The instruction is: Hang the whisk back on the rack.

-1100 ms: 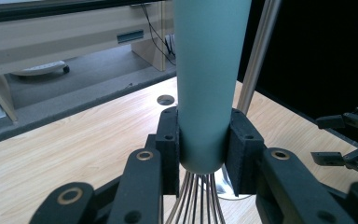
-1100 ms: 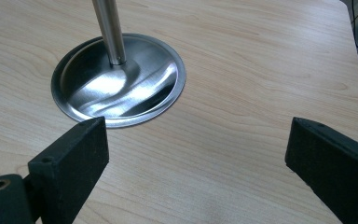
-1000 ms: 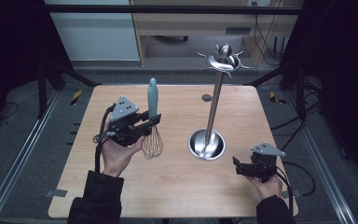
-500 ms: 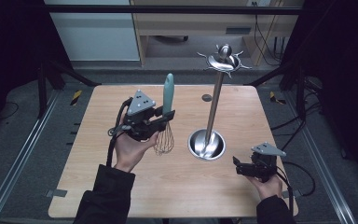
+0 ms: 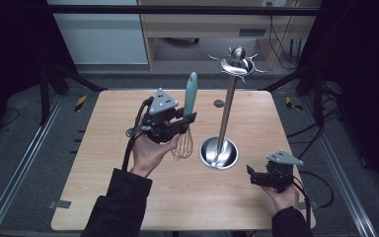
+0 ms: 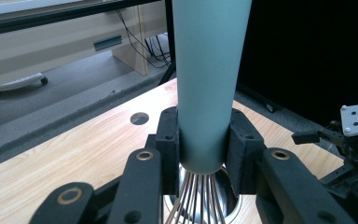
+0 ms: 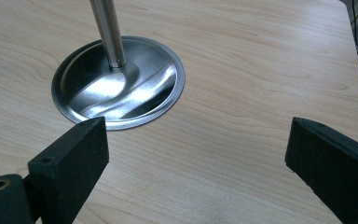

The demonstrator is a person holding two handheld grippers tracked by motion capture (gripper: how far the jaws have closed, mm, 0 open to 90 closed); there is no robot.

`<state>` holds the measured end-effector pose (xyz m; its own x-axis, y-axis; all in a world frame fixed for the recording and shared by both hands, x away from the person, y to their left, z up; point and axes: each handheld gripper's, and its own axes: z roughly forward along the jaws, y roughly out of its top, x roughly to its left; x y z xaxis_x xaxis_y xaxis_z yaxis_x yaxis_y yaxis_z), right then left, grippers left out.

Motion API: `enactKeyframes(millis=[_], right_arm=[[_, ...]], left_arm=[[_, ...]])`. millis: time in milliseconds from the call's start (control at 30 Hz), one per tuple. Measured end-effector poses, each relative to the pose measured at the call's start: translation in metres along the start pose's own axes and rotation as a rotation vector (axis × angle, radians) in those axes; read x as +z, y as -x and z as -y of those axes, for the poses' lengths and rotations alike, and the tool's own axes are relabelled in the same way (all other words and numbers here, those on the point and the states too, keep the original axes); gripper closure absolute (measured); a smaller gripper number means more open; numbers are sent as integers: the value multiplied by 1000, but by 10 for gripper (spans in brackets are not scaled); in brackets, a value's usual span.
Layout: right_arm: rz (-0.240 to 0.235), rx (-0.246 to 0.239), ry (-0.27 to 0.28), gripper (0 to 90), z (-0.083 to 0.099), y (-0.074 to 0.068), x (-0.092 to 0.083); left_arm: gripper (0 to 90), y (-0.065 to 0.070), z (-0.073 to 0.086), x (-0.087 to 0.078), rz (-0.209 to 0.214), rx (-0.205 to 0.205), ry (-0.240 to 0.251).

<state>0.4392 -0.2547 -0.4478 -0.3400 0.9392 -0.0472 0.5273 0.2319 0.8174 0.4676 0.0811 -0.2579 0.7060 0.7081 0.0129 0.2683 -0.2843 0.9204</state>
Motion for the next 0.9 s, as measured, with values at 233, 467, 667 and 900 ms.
enactKeyframes(millis=[233,467,667,900], right_arm=[[-1,6,3,62,0,1,-1],[1,3,3,62,0,1,-1],[-1,5,4,62,0,2,-1],[-1,4,4,62,0,2,0]], left_arm=[[689,6,-8,9,1,19,-11],[689,9,-17,15,2,33,-12],[689,12,-22,20,-4,40,-25],[689,11,-25,24,-11,46,-43]])
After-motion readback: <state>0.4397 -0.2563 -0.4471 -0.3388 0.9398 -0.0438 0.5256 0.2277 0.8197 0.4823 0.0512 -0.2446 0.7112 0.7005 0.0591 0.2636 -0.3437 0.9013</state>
